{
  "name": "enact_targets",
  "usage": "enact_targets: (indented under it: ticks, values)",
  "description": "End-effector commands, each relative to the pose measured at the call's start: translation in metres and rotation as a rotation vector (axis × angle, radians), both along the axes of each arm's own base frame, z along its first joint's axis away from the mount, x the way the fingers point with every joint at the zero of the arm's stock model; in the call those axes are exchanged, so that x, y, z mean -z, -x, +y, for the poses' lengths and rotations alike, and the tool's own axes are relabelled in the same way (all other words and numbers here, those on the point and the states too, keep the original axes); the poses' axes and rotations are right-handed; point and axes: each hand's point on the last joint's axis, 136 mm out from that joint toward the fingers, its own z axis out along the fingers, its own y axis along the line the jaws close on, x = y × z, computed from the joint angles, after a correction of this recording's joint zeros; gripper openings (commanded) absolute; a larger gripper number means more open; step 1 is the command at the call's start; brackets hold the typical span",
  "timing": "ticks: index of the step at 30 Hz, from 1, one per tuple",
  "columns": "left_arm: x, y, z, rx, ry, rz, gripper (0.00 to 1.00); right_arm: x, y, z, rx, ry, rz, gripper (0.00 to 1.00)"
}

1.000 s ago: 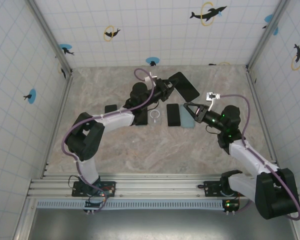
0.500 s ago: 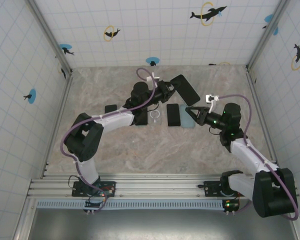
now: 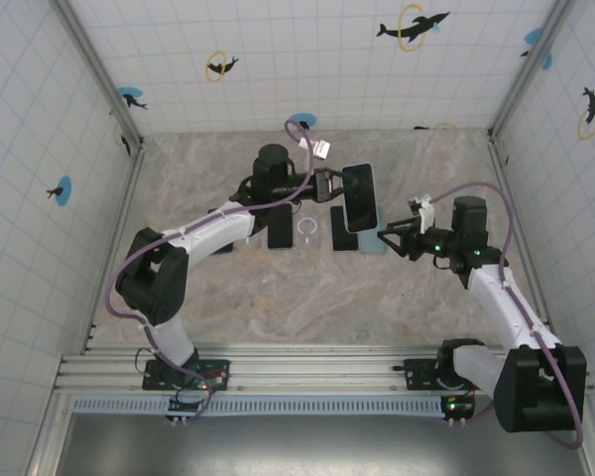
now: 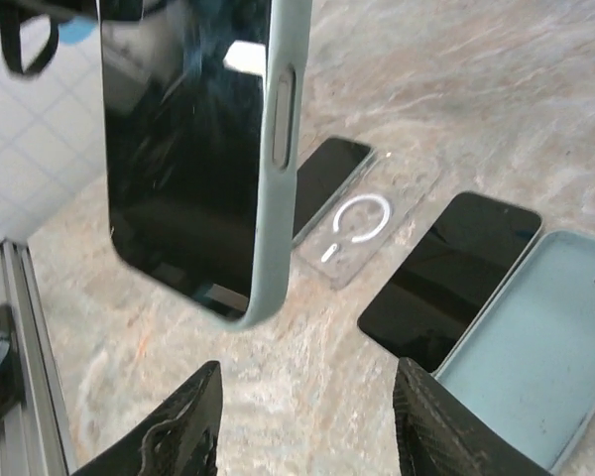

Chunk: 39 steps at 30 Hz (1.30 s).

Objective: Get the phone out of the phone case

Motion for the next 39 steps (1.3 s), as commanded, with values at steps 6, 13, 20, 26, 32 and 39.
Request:
enact_targets:
  ticks: [6,13,20,26,32,39]
  values:
    - [-0.044,0.047,0.018,0.304,0.099,-0.402,0.02,0.000,0.021,0.016,-0.235,0.174,-0.160,0.46]
    - [-0.047,0.066,0.028,0.402,0.139,-0.476,0.03,-0.015,0.029,0.043,-0.332,0.114,-0.279,0.39]
    - [-0.046,0.072,0.029,0.442,0.147,-0.465,0.02,-0.022,0.031,0.055,-0.377,0.098,-0.345,0.35]
    - [-0.048,0.070,0.029,0.432,0.157,-0.474,0.01,-0.019,0.035,0.062,-0.424,0.101,-0.346,0.28]
    - [-0.049,0.070,0.028,0.442,0.163,-0.463,0.00,-0.019,0.034,0.064,-0.438,0.117,-0.361,0.23]
    - [-0.047,0.070,0.026,0.458,0.173,-0.438,0.00,-0.029,0.031,0.068,-0.437,0.078,-0.385,0.19]
